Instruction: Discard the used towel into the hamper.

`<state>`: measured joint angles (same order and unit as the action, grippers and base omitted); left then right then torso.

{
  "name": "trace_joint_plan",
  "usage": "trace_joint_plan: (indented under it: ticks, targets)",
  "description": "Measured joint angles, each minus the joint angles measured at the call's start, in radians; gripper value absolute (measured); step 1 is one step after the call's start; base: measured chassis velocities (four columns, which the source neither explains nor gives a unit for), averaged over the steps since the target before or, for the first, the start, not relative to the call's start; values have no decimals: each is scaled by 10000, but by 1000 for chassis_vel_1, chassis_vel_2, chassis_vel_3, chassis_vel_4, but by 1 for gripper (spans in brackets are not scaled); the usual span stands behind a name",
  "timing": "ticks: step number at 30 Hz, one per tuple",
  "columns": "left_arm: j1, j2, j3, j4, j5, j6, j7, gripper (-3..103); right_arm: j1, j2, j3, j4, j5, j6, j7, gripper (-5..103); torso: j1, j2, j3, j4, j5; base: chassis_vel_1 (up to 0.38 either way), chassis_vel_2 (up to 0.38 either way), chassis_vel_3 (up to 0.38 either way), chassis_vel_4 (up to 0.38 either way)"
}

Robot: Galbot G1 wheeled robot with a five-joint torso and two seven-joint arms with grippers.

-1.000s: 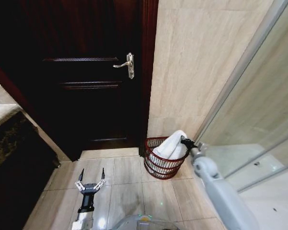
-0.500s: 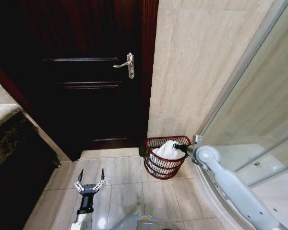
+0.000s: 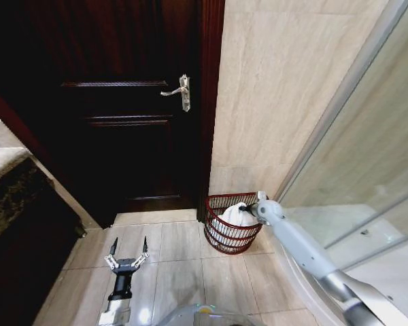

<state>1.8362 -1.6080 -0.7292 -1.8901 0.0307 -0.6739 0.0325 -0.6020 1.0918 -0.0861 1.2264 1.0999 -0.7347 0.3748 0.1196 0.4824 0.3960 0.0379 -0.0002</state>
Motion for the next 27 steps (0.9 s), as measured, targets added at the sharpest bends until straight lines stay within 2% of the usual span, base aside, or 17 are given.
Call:
trace_joint_plan:
  ticks: [6, 7, 9, 12, 13, 14, 17, 18, 20, 23, 24, 25, 27]
  targets:
    - [-8, 0, 21, 90, 137, 94, -2, 100, 131, 267, 104, -709, -781, -23, -836, 5, 0, 0, 0, 1, 2, 0, 0, 0, 0]
    - [-14, 0, 24, 73, 144, 144, -5, 100, 146, 258, 125, -650, -855, -24, -821, 10, 0, 0, 0, 1, 2, 0, 0, 0, 0]
    - [-23, 0, 29, 50, 145, 190, -12, 100, 147, 250, 160, -545, -920, -14, -761, 10, 0, 0, 0, 0, 1, 0, 0, 0, 0]
    - [-35, 0, 38, -102, 134, 449, -27, 100, -4, 118, 389, 201, -1312, 477, -274, 27, 0, 0, -1, 3, 2, 0, 0, 0, 0]
    - [-35, 0, 38, -102, 134, 449, -27, 100, -4, 118, 389, 201, -1312, 477, -274, 27, 0, 0, -1, 3, 2, 0, 0, 0, 0]
    - [-43, 0, 42, -149, 124, 539, -28, 100, -110, 48, 506, 528, -1539, 735, -67, 27, 0, 0, 0, 2, 2, 0, 0, 0, 0]
    - [-103, -1, 90, -323, -41, 935, -24, 100, -538, -304, 986, 1870, -2248, 1734, 397, 42, -2, 0, -2, 2, -3, 0, 0, 0, 0]
    - [-103, -1, 90, -323, -41, 935, -24, 100, -538, -304, 986, 1870, -2248, 1734, 397, 42, -2, 0, -2, 2, -3, 0, 0, 0, 0]
    - [-178, 0, 104, -472, -208, 1228, 26, 100, -674, -505, 1088, 2440, -2406, 2356, 680, 54, -2, 0, -2, 1, 4, 0, 0, 0, 0]
    - [-263, 0, 107, -497, -307, 1366, 69, 100, -652, -542, 1096, 2463, -2452, 2540, 699, 60, -3, 0, -3, 0, -3, 0, 0, 0, 0]
    - [-378, 0, 108, -498, -386, 1467, 93, 100, -588, -544, 1095, 2404, -2264, 2418, 699, 71, -2, 0, -2, 3, 4, 0, 0, 0, 0]
    - [-449, 0, 118, -498, -448, 1535, 113, 100, -562, -544, 1095, 2374, -1915, 2105, 698, 76, -2, 0, -2, 2, 4, 0, 0, 0, 0]
    - [-461, 0, 122, -498, -465, 1552, 121, 100, -562, -543, 1095, 2370, -1848, 2039, 697, 76, -2, 0, -2, 2, 2, 0, 0, 0, 0]
